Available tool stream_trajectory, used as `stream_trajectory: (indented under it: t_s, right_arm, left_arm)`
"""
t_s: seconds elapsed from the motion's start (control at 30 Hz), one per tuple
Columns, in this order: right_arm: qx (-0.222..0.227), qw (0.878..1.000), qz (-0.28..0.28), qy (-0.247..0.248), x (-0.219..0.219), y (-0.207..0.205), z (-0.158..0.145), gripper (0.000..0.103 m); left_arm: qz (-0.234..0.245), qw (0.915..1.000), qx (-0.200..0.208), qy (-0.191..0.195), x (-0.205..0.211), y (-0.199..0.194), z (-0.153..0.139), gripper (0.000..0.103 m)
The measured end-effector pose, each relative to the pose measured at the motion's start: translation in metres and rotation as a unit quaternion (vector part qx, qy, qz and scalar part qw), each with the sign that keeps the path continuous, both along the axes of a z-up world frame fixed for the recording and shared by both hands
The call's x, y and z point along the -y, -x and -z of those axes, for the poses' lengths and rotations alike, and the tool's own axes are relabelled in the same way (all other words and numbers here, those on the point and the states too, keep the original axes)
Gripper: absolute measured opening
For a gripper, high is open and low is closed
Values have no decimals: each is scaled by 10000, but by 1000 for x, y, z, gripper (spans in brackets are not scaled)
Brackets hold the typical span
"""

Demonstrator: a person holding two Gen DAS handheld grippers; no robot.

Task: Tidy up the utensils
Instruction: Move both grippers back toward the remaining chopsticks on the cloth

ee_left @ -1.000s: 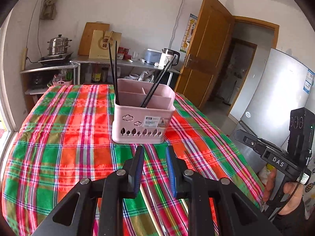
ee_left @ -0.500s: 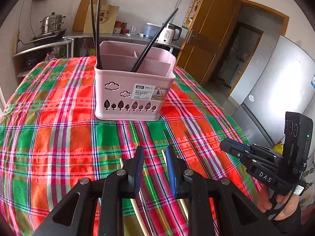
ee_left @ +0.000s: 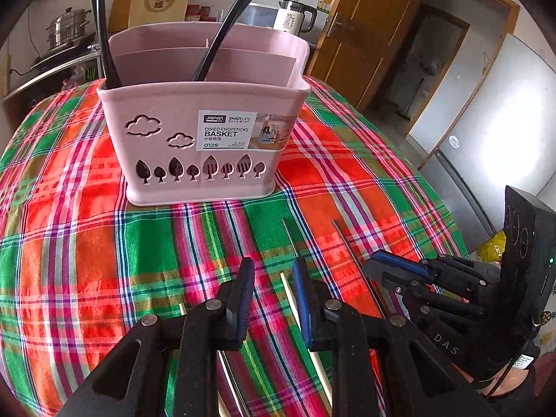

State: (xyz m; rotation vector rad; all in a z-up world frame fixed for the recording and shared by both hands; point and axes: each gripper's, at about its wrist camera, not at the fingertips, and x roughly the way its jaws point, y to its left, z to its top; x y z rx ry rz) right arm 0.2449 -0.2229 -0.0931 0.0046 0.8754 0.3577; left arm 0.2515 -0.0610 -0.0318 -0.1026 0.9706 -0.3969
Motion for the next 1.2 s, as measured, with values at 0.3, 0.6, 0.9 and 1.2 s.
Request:
stream_trajectory:
  t_s: [0.3, 0.6, 0.9, 1.2]
  right_arm:
    - [-114, 9997, 70, 193, 4, -9, 7, 10]
    - [-140, 9996, 198, 171, 14, -12, 6, 10]
    - [-139, 9995, 247, 124, 17, -13, 7, 10]
    - [-151, 9994, 296, 111, 19, -14, 7, 9]
  left_arm:
    - [98, 9997, -217, -29, 14, -17, 14, 22]
    - [138, 9989, -435, -72, 33, -31, 30, 22]
    - [270, 9981, -339, -430, 54, -31, 31, 22]
    - [279, 9965, -138, -775, 63, -27, 32, 9]
